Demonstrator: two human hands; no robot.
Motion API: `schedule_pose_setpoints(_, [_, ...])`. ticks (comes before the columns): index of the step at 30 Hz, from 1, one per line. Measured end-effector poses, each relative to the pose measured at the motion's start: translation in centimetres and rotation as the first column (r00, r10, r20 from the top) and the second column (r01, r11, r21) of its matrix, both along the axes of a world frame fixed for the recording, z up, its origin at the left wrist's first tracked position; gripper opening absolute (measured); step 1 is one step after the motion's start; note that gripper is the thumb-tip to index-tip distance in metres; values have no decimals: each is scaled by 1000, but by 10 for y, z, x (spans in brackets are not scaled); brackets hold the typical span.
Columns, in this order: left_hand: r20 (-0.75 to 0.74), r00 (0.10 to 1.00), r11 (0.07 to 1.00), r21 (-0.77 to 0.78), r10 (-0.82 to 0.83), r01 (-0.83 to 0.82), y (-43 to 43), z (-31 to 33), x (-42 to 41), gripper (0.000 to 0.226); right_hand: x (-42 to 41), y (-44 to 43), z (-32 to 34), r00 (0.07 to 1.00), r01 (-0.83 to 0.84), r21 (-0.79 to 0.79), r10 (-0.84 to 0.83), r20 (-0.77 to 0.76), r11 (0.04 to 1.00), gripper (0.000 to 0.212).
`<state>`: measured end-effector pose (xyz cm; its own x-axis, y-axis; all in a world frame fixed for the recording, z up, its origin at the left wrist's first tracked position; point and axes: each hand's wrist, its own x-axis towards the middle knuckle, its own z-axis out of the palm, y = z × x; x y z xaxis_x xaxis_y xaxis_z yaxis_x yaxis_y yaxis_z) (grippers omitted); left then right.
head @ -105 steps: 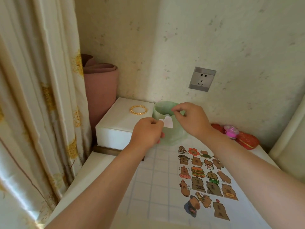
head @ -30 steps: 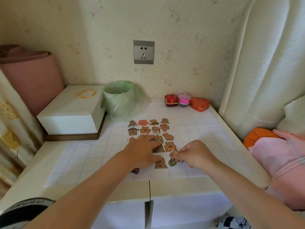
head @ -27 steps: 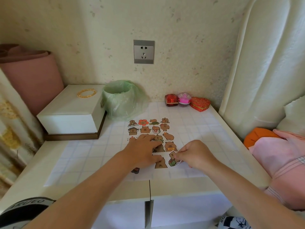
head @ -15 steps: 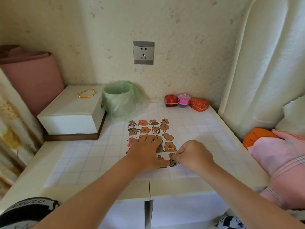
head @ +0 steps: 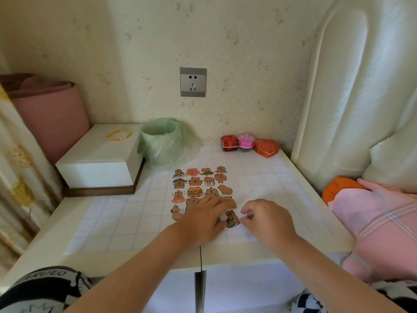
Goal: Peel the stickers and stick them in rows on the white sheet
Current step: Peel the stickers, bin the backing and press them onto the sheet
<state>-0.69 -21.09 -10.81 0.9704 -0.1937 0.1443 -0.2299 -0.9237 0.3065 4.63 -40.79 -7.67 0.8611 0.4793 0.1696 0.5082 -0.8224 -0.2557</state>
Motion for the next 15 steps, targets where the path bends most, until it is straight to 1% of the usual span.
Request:
schedule_pose_setpoints(3, [3, 1000, 999, 34, 9, -9, -2, -2, -2, 57, -5, -6, -6, 992, -94, -20, 96, 85, 995, 10])
schedule_pose_setpoints(5, [13, 1000, 995, 96, 26, -27, -5, -2, -3, 58, -9, -8, -14, 973, -167, -91, 179, 147, 982, 15])
schedule_pose_setpoints(7, [24, 999, 988, 149, 38, -41, -9, -2, -6, 59, -12, -11, -22, 956, -196, -129, 219, 196, 972, 19])
schedule_pose_setpoints(11, [-37, 997, 963, 265, 65, -53, -15, 1, -11, 72, -16, -12, -27, 938, -225, -120, 248, 242, 967, 21])
schedule_pose_setpoints(15, [-70, 990, 955, 280, 123, -99, -25, 4, -11, 81, -18, -14, -25, 941, -226, -86, 241, 236, 970, 17])
